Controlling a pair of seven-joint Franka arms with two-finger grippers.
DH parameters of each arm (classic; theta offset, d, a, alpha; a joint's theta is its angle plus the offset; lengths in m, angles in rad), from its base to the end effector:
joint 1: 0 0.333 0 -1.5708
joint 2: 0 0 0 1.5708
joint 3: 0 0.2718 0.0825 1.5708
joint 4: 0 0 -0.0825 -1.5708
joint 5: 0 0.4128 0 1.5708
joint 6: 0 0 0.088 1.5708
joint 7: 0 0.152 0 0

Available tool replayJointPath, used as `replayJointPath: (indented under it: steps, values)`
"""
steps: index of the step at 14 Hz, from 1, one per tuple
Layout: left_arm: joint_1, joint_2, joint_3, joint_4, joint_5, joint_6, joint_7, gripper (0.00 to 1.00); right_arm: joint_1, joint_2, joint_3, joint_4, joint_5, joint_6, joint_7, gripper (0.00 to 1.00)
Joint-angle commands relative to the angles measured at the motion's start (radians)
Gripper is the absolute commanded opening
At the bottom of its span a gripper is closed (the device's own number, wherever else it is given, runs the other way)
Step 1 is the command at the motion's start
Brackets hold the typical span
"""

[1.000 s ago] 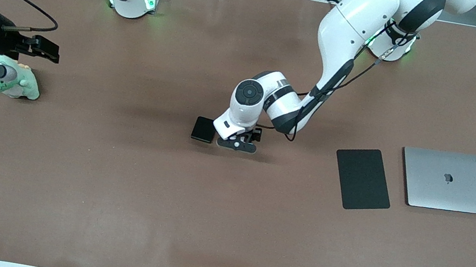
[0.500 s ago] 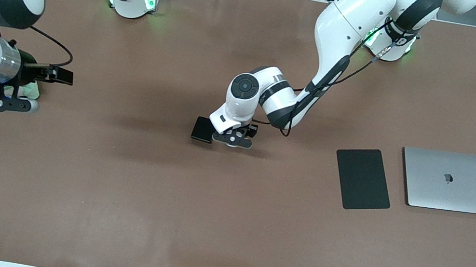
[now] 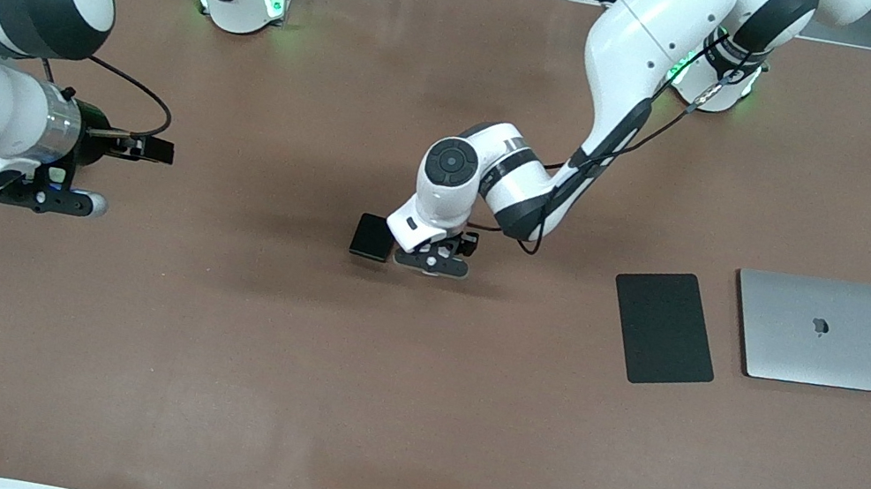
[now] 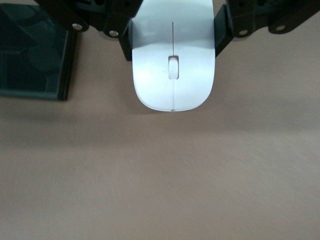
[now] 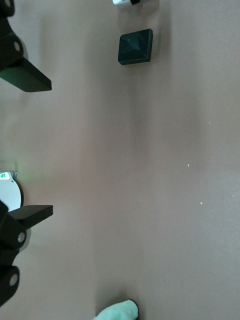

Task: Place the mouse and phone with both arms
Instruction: 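Carry the mouse to the pad while the right gripper reaches the phone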

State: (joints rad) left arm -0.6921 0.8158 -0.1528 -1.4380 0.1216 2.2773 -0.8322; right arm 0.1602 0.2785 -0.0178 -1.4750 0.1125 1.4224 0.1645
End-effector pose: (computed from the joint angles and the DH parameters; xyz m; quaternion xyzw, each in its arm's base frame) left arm 0.4909 -0.5268 0.1178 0.9996 -0.0204 0.0052 0.0182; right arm 0.6001 0.1053 0.4064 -0.9848 0.0119 0.1708 0.0280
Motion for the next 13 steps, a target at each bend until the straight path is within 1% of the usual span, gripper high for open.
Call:
replayJointPath:
  steps: [1,3,5,6,8,11,13]
  values:
    - [0.042,-0.098,-0.002,-0.021,0.02,-0.119,-0.002,0.0,0.013,-0.007,-0.001,-0.016,0.029,-0.003,0.033,1.0]
    - [0.08,-0.15,-0.004,-0.025,0.02,-0.209,0.005,0.0,0.041,-0.007,-0.001,-0.022,0.029,-0.002,0.042,1.0]
    - [0.123,-0.205,-0.004,-0.06,0.02,-0.263,0.007,0.0,0.085,-0.007,0.001,-0.028,0.03,0.007,0.136,1.0]
    - [0.156,-0.24,-0.004,-0.099,0.02,-0.263,0.008,0.0,0.126,-0.007,-0.001,-0.028,0.03,0.027,0.17,1.0]
    - [0.218,-0.294,-0.002,-0.171,0.021,-0.263,0.046,0.0,0.157,0.008,-0.001,-0.036,0.03,0.064,0.217,1.0]
    - [0.328,-0.34,-0.002,-0.248,0.021,-0.263,0.148,0.0,0.194,0.068,-0.001,-0.036,0.03,0.142,0.225,1.0]
    - [0.399,-0.349,-0.002,-0.277,0.026,-0.262,0.214,0.0,0.22,0.085,-0.001,-0.036,0.03,0.18,0.224,1.0]
